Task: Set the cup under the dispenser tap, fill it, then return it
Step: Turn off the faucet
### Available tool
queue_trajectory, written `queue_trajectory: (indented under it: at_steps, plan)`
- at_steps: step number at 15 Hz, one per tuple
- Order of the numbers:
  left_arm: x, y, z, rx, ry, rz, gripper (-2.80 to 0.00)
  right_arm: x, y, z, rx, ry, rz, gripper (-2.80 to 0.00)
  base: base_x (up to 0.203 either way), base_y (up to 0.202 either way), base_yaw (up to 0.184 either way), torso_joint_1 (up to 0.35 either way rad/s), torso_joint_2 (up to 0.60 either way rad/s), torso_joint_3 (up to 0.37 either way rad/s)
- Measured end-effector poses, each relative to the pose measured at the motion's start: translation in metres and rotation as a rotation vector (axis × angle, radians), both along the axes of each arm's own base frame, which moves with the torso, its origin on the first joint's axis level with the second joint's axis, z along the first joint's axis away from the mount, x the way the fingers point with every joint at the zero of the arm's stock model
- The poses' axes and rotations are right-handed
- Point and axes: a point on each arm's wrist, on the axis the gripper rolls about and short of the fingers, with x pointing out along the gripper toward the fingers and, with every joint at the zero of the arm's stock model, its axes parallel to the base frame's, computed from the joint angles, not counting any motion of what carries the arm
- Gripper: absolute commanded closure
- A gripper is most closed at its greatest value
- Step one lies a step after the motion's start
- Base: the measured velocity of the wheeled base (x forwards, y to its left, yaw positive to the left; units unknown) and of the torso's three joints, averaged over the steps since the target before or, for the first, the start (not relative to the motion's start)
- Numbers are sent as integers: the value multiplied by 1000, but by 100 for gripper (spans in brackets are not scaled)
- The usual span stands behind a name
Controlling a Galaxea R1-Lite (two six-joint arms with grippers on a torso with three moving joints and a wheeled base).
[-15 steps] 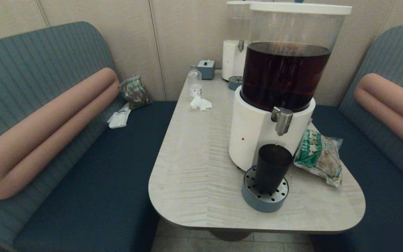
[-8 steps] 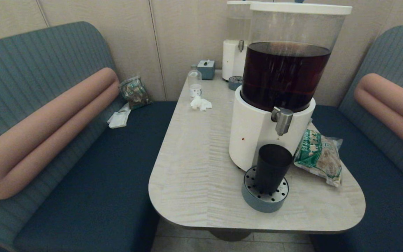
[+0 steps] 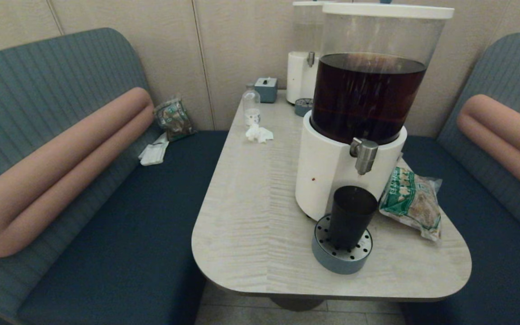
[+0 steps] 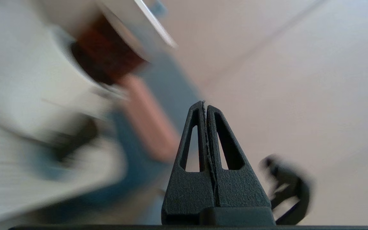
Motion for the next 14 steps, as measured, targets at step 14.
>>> queue_trajectory:
  at_steps: [14]
  plan:
    - [266,-125,-166,452,-387,-287,0,0,0,0,0,0,0,0,0,0,0,0,0,0]
